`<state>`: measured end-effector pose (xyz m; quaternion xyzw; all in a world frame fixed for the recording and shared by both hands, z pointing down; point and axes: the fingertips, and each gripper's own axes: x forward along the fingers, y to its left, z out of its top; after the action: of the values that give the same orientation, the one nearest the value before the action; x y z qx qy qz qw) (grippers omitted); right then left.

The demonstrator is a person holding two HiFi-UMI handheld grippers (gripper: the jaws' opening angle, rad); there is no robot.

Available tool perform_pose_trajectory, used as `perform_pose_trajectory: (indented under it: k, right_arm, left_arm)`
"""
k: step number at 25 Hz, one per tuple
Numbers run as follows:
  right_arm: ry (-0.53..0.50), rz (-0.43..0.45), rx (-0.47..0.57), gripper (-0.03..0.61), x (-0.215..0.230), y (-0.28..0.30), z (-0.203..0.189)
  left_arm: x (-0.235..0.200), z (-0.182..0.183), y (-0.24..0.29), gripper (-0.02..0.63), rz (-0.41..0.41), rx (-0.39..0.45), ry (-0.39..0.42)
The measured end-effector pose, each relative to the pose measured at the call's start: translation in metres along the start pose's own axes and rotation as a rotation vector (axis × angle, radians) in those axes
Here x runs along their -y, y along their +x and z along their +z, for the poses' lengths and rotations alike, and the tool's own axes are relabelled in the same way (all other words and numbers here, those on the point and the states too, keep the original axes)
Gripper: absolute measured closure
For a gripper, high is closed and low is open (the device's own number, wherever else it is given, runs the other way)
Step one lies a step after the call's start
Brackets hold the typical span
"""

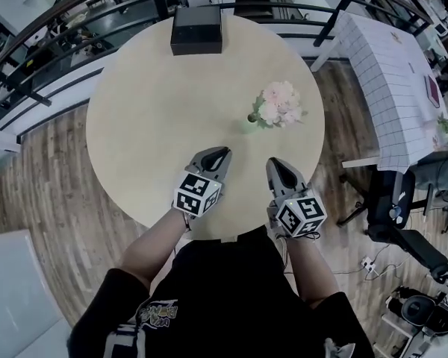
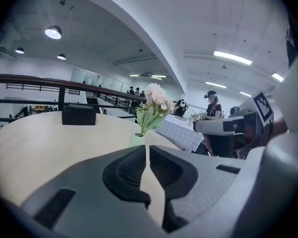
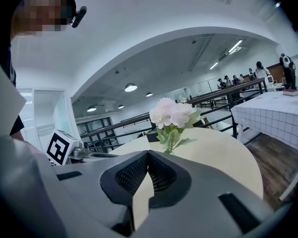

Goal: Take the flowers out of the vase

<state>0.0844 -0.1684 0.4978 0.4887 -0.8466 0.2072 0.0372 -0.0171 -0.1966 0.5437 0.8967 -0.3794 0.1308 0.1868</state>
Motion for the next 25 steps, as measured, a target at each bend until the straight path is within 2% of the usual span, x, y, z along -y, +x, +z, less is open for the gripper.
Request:
perform_pose_trajectory:
  k: [3,11,17,25]
  right_arm:
    - [0.002,0.017,-0.011,0.557,0.011,0.008,-0.001]
    - [0.011,0.030,-0.032,0.557,0.036,0.029,-0.006]
    - [0.029,0.032,-0.051,0.557,0.051,0.043,-0.010]
    - [0.038,0.046,-0.052,0.552,0.065,0.061,-0.018]
  left_arm:
    - [-0.003,-0.003,0.016,0.573,0.010,-0.011,0.015]
    - [-0.025,-0.021,0.075,0.400,0.037,-0.074,0.076]
    - [-0.035,-0.020,0.118,0.365,0.049,-0.075,0.177]
    - [-0.036,-0.023,0.150,0.364,0.023,-0.080,0.202]
